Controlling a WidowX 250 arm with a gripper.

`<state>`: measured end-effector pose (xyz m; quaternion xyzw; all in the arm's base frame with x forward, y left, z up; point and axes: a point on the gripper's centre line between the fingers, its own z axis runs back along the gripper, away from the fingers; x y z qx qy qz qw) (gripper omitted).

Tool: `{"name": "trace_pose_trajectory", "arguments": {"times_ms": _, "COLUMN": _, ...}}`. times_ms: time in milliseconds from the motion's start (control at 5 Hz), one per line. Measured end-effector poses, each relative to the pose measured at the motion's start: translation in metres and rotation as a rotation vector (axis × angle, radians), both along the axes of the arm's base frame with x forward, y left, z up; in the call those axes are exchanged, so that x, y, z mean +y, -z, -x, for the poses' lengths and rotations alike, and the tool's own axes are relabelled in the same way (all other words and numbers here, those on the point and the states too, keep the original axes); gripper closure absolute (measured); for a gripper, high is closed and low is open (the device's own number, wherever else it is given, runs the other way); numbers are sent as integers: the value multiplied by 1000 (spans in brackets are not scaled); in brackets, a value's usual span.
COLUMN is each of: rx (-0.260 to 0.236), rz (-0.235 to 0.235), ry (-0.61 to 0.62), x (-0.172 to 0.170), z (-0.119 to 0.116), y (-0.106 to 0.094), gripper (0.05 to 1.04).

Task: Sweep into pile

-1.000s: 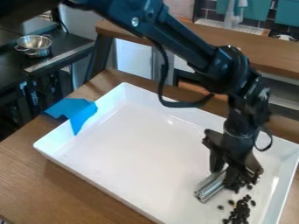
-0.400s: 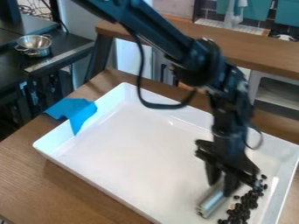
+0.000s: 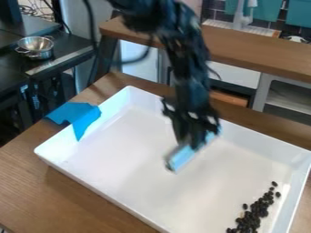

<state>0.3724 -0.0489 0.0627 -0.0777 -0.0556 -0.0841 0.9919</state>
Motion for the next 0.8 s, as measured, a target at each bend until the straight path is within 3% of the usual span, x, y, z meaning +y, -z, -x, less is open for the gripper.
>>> {"name": "trace_pose_trajectory", "arguments": {"times_ms": 200, "rx": 6, "rz": -9, "ry": -58, "x": 52, "z": -5, "y": -15, "gripper": 729}}
{"name": "trace_pose_trajectory", "arguments": {"times_ms": 400, "rx": -18, "rz": -40, "ry": -108, "x": 98, "z": -11, "y": -13, "gripper": 729}}
{"name": "trace_pose_trajectory", "arguments": {"times_ms": 600, "rx": -11, "rz": -74, "ry": -144, "x": 134, "z": -15, "y": 10, "gripper": 729}}
{"name": "trace_pose_trajectory", "arguments": {"times_ms": 800, "rx": -45, "rz": -116, "ry": -169, "x": 153, "z": -15, "y": 20, "gripper": 729}}
